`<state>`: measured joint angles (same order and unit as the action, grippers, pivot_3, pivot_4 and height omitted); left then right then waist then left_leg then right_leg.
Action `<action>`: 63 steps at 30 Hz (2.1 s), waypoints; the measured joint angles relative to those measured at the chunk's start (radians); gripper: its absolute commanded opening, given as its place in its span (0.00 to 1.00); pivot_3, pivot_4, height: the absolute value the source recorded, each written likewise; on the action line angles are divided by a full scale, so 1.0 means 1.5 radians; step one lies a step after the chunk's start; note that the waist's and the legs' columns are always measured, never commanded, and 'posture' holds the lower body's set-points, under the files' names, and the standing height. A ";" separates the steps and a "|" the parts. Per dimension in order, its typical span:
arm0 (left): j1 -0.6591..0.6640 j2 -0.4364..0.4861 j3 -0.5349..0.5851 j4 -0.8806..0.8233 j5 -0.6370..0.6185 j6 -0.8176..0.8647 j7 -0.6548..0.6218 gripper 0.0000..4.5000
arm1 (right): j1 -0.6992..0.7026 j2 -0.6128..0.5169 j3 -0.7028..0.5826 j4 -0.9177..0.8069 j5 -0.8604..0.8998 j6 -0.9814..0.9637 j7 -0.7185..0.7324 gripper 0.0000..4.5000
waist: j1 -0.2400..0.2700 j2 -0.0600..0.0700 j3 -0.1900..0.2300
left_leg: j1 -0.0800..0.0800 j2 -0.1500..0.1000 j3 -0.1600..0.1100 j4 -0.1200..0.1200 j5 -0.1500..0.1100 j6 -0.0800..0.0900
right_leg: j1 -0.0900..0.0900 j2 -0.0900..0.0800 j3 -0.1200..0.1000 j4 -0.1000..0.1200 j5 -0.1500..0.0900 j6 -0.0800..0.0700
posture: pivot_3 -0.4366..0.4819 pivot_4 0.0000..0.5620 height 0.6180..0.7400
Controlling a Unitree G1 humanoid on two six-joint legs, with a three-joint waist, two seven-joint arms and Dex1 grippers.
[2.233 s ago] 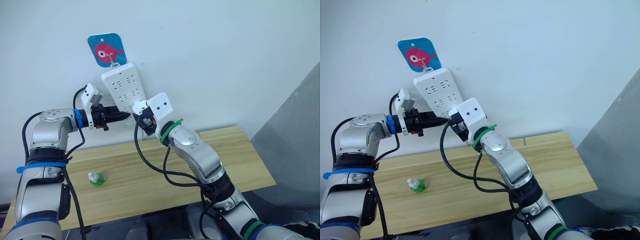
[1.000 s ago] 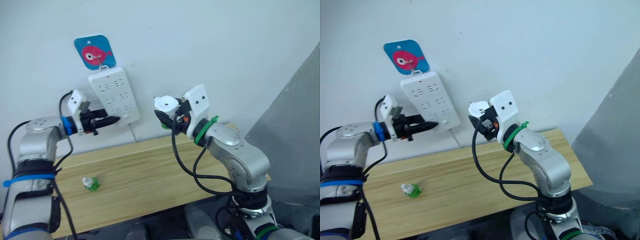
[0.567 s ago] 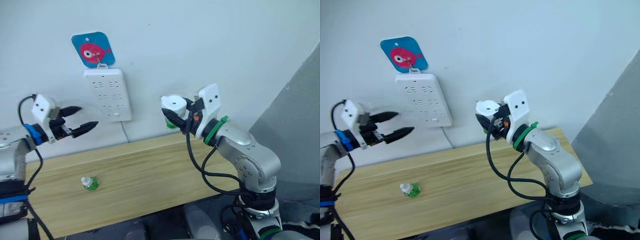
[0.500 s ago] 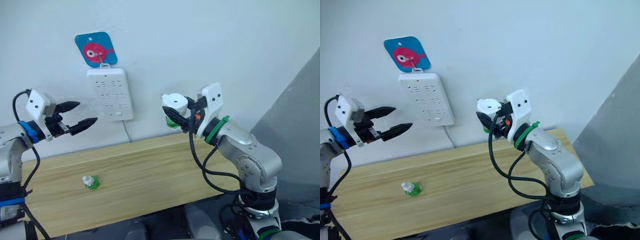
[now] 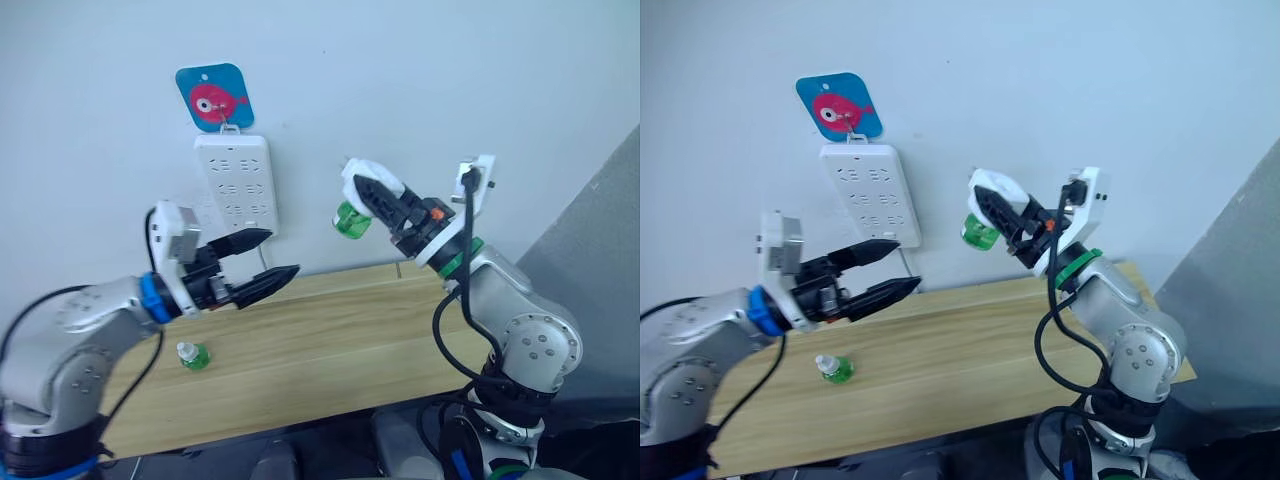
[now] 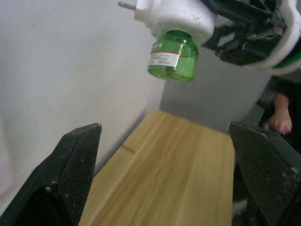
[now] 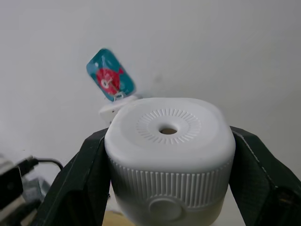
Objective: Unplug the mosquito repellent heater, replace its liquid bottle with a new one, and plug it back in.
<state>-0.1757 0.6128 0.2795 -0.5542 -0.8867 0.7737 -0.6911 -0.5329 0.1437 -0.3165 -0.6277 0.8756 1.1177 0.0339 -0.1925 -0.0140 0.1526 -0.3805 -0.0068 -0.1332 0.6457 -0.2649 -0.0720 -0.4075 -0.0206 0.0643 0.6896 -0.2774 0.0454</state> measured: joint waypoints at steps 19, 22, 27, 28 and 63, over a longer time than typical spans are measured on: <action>-0.141 -0.244 -0.211 0.138 0.173 -0.233 0.046 1.00 | 0.000 -0.016 0.040 0.048 0.374 -0.165 -0.314 0.67 | -0.022 0.007 -0.014 | 0.000 0.000 0.001 0.000 0.000 0.000 | 0.000 0.001 0.001 -0.001 0.000 0.000 | 0.19 0.10 0.83; -0.145 -0.254 -0.210 0.139 0.176 -0.245 0.047 1.00 | 0.005 -0.037 0.057 0.049 0.390 -0.192 -0.332 0.67 | -0.025 0.007 -0.015 | 0.000 0.000 0.001 0.000 0.000 0.000 | 0.000 0.001 0.001 0.000 0.000 0.000 | 0.19 0.10 0.83; -0.154 -0.260 -0.205 0.142 0.173 -0.247 0.054 1.00 | 0.027 -0.071 0.082 0.049 0.401 -0.230 -0.344 0.67 | -0.026 0.007 -0.018 | -0.001 0.000 0.001 0.000 0.000 0.000 | 0.000 0.001 0.001 -0.001 0.000 0.000 | 0.18 0.09 0.83; -0.156 -0.258 -0.200 0.143 0.172 -0.247 0.054 1.00 | 0.033 -0.077 0.087 0.049 0.401 -0.237 -0.344 0.67 | -0.028 0.007 -0.020 | -0.001 0.000 0.001 0.000 0.000 0.000 | 0.000 0.001 0.001 -0.001 0.000 0.000 | 0.18 0.10 0.83; -0.179 -0.238 -0.198 0.190 0.173 -0.247 0.006 0.51 | 0.048 -0.146 0.168 0.055 0.430 -0.347 -0.360 0.67 | -0.038 0.011 -0.026 | 0.000 0.000 0.001 0.000 0.000 0.000 | 0.001 0.001 0.001 -0.001 0.000 0.000 | 0.19 0.10 0.83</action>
<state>-0.4446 0.2553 -0.0169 -0.2694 -0.6280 0.4028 -0.6822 -0.4602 -0.0755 -0.0647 -0.5448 1.5208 0.5968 -0.5058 -0.2498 0.0018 0.1136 -0.3807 -0.0067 -0.1318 0.6458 -0.2649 -0.0715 -0.4061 -0.0184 0.0658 0.6883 -0.2774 0.0455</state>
